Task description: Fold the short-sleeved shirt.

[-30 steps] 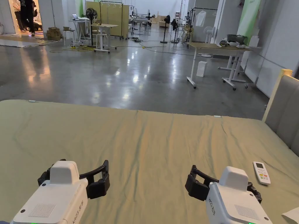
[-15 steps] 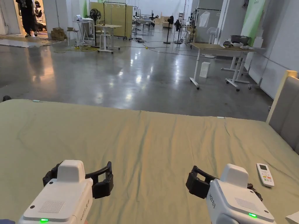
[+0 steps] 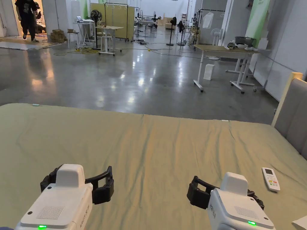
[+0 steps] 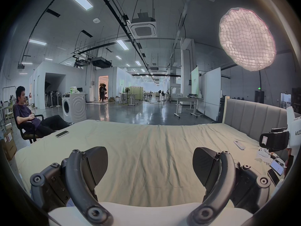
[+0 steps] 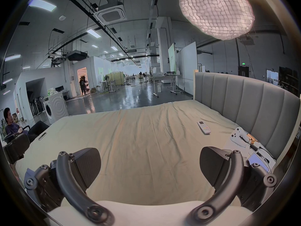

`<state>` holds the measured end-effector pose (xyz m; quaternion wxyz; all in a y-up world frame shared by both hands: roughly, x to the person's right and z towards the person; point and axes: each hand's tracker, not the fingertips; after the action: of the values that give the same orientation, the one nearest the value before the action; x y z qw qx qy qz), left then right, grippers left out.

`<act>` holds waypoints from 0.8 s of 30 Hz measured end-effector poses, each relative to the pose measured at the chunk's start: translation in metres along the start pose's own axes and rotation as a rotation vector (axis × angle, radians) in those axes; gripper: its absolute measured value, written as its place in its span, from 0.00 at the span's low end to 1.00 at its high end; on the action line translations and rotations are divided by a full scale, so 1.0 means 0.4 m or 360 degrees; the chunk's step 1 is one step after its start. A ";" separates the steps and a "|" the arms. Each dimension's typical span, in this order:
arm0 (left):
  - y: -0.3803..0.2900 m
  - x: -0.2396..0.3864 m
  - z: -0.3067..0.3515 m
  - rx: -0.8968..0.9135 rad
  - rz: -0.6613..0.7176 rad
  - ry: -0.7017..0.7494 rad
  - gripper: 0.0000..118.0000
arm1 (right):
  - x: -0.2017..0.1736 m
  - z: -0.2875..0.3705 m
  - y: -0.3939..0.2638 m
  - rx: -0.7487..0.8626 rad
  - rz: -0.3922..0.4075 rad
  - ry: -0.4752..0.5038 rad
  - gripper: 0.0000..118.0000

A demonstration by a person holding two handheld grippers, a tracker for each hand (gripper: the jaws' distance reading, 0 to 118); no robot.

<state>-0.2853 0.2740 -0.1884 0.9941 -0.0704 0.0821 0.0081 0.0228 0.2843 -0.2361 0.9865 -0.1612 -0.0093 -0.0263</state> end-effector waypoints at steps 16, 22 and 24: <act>0.000 -0.001 0.000 -0.0009 -0.0014 -0.0029 0.89 | 0.008 -0.014 0.012 -0.0018 -0.0039 0.0017 1.00; 0.004 0.000 0.001 0.0080 -0.0025 -0.0033 0.89 | 0.011 -0.022 0.008 0.0002 -0.0021 0.0005 1.00; 0.003 0.000 -0.003 0.0086 -0.0018 -0.0034 0.89 | 0.017 -0.020 0.005 0.0042 -0.0032 0.0070 1.00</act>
<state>-0.2857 0.2751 -0.1898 0.9965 -0.0439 0.0711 0.0010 0.0300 0.2832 -0.2441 0.9882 -0.1475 0.0103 -0.0395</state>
